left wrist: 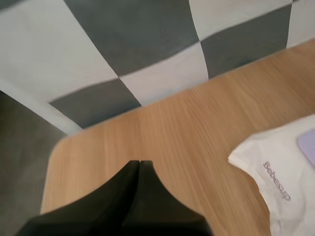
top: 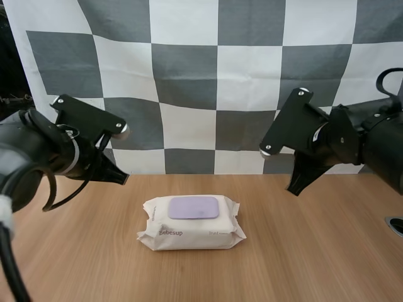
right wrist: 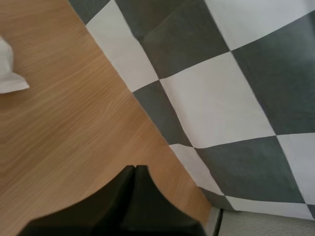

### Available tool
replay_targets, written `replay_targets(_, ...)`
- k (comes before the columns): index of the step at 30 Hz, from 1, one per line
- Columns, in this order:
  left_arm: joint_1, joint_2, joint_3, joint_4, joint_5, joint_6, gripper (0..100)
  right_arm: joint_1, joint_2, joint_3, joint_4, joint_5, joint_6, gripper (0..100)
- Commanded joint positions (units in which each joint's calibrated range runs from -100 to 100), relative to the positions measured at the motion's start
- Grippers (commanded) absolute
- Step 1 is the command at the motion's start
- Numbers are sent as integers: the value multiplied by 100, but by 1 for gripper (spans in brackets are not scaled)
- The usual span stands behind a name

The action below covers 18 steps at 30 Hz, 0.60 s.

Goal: Open the wet wipes lid

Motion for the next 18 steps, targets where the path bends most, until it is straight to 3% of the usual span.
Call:
replay_targets(1, 377, 349, -5, -1875, 4700, 2321, 0, 3, 69, 6, 13, 93, -2, 0)
replay_targets(4, 691, 957, -5, -2053, 4700, 2874, 0, 3, 90, 36, -1, 222, 37, 0)
replay_targets(7, 887, 1679, -5, -1967, 4700, 3216, 0, 3, 90, 82, 35, 234, 45, 0)
replay_targets(18, 924, 3285, 262, -2120, 4700, 3927, 0, 3, 90, 111, 116, 18, 3, 0)
